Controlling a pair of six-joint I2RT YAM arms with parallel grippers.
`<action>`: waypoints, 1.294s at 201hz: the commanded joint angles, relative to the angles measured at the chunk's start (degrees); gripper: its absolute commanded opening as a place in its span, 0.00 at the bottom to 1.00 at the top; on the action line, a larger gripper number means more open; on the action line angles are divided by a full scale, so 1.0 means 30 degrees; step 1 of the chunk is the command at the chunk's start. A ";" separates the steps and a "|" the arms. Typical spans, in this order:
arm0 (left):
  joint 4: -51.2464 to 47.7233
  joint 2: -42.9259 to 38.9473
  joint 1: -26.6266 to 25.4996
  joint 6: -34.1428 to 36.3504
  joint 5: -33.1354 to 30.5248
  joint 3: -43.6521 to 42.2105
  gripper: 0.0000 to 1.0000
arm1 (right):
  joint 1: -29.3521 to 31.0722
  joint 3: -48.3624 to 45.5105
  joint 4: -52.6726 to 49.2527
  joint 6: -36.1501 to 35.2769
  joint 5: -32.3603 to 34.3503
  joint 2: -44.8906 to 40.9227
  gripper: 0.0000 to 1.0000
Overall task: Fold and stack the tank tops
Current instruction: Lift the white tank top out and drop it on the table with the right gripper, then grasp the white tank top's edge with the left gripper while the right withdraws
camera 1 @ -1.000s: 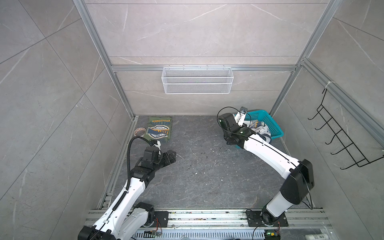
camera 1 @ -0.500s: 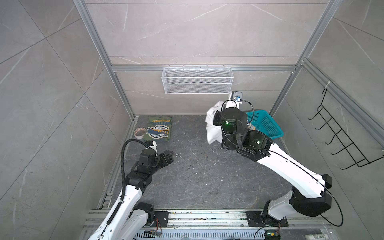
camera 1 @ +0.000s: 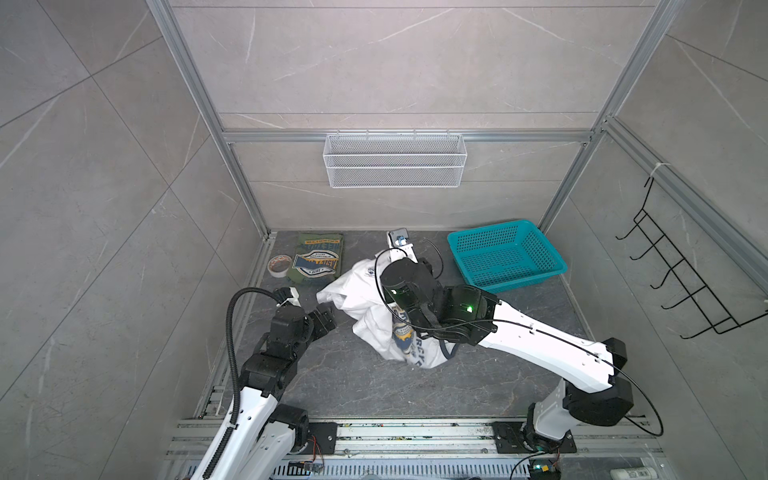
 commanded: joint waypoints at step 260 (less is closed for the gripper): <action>-0.9651 2.9556 -1.2197 0.0048 -0.1629 2.8105 0.69 | -0.4864 -1.6155 -0.8845 1.2949 -0.2188 -1.5771 0.62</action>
